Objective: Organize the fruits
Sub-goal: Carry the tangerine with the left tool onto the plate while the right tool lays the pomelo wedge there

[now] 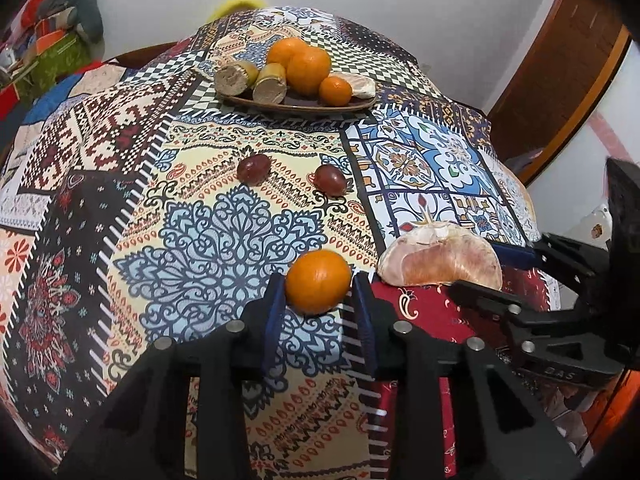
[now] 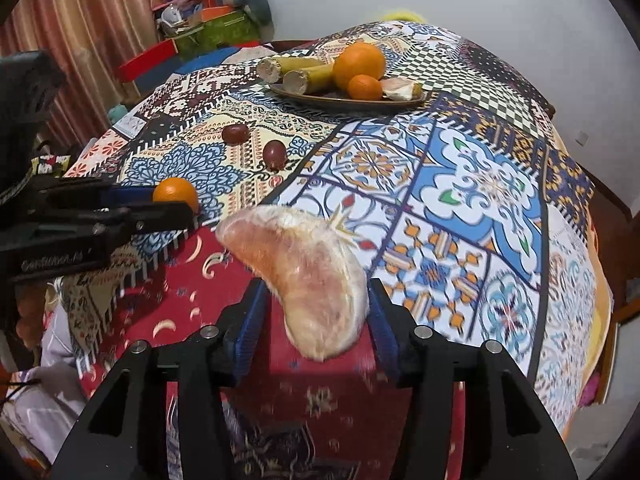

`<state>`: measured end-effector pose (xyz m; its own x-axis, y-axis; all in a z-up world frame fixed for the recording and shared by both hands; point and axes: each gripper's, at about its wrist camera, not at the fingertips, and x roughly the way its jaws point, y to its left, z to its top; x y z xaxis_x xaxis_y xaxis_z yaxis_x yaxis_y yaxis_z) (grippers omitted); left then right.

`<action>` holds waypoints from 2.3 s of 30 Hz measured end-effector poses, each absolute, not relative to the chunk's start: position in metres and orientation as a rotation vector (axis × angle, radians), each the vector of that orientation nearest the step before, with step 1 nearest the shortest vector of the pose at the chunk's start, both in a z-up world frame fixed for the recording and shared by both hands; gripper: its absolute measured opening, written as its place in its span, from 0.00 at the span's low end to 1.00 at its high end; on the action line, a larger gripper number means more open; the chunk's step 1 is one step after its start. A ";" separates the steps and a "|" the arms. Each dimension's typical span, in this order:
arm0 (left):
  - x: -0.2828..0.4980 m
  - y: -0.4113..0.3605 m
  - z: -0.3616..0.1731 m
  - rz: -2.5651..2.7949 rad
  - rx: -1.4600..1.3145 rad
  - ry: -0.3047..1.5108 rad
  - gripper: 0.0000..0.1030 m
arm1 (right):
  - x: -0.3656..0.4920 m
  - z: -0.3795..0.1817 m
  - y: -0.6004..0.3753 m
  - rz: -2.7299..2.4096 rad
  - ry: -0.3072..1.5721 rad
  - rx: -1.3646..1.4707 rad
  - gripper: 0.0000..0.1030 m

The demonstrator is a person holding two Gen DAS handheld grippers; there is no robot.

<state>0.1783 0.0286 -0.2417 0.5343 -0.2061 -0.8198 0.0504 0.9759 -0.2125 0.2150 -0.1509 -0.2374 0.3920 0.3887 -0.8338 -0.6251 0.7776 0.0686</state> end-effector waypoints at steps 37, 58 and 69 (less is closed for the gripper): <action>0.259 0.044 -0.248 -0.078 -0.192 0.982 0.44 | 0.270 -0.232 -0.166 0.646 0.959 -0.128 0.29; 0.240 0.046 -0.228 -0.095 -0.166 0.901 0.29 | 0.265 -0.233 -0.149 0.630 0.916 -0.240 0.38; 0.244 0.058 -0.187 -0.088 -0.175 0.795 0.29 | 0.280 -0.191 -0.150 0.612 0.802 -0.175 0.38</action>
